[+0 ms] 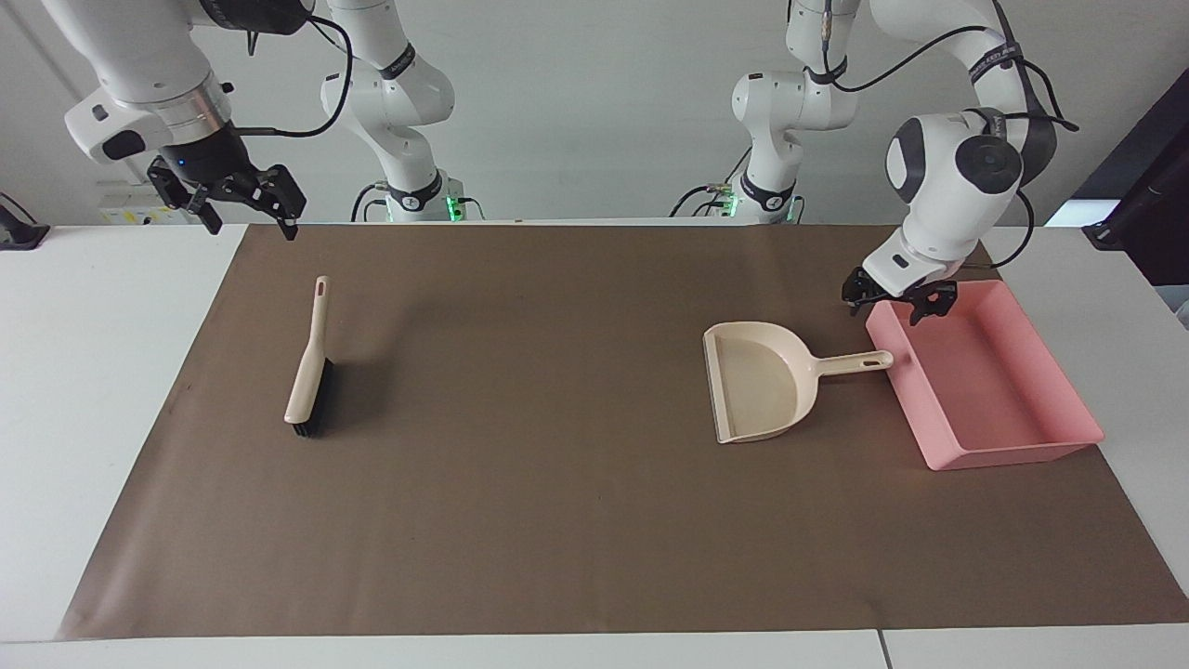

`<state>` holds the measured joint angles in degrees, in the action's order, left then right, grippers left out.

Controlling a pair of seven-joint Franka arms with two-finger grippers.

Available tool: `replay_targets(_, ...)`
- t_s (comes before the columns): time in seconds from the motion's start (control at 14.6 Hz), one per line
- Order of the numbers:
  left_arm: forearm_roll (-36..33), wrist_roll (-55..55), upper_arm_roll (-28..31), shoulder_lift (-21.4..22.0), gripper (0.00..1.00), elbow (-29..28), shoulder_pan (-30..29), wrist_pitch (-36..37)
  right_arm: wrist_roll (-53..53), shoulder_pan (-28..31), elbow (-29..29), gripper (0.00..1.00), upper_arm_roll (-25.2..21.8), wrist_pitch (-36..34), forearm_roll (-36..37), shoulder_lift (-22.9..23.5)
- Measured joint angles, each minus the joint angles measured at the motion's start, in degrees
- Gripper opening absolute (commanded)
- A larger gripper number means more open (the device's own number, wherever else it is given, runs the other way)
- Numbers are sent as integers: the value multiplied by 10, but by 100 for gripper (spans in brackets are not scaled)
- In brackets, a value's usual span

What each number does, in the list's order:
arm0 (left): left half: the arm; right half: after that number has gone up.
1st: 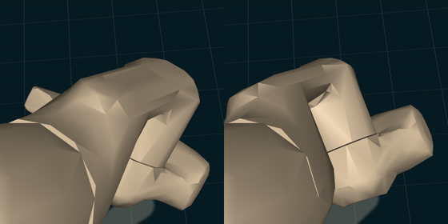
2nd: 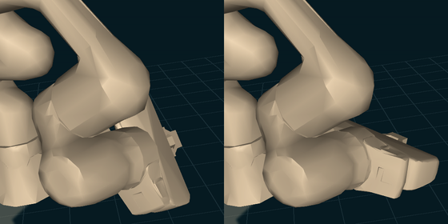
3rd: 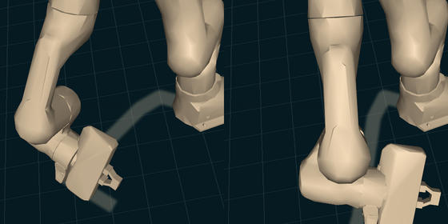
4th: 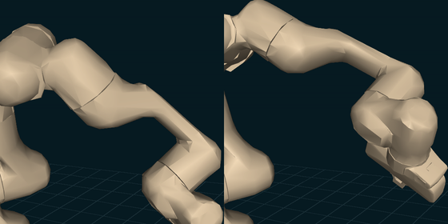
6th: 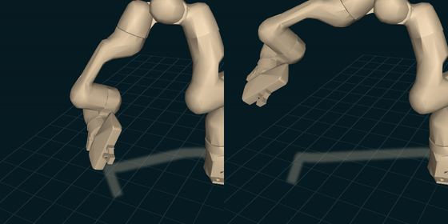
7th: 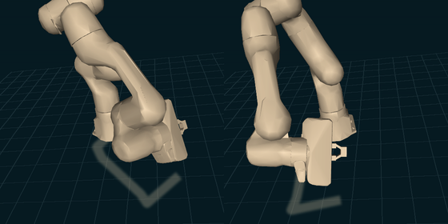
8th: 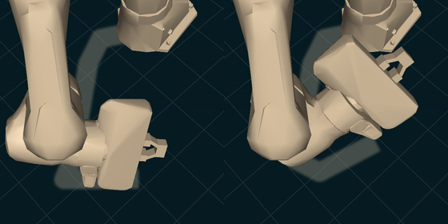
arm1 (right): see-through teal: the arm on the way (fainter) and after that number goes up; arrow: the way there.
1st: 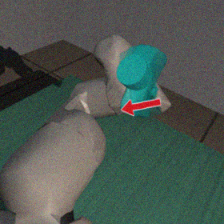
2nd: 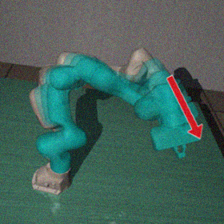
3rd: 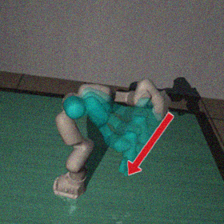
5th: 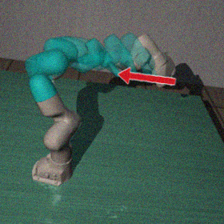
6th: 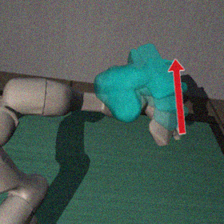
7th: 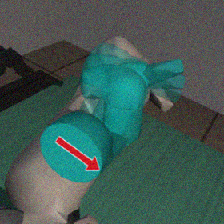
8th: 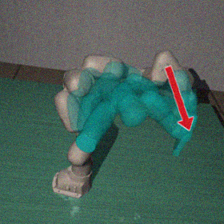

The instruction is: Clean e-waste and dump in bin

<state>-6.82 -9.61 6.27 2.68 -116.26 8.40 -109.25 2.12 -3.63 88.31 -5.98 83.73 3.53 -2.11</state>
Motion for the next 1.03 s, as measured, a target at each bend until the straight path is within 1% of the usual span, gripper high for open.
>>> replay_targets(0.14, 18, 26, 2, 1, 98, 58, -28, 40, 0, 0, 0, 100, 0, 1, 0, 0)
replay_targets(0.34, 55, 29, 5, 0, 98, 162, -64, 125, 0, 0, 0, 100, 0, 2, 0, 0)
replay_targets(0.55, 60, 32, 4, -11, 98, 263, -67, 222, 9, 0, 1, 100, 0, 16, 0, 0)
replay_targets(0.68, 61, 33, 3, -25, 98, 316, -66, 268, 9, 0, 3, 100, 0, 19, 0, 0)
replay_targets(0.82, 61, 34, 3, -29, 98, 337, -66, 284, 9, 0, 3, 100, 0, 18, 0, 0)
replay_targets(1.03, 61, 36, 2, -29, 98, 330, -64, 288, 9, 0, 4, 100, 0, 15, 0, 0)
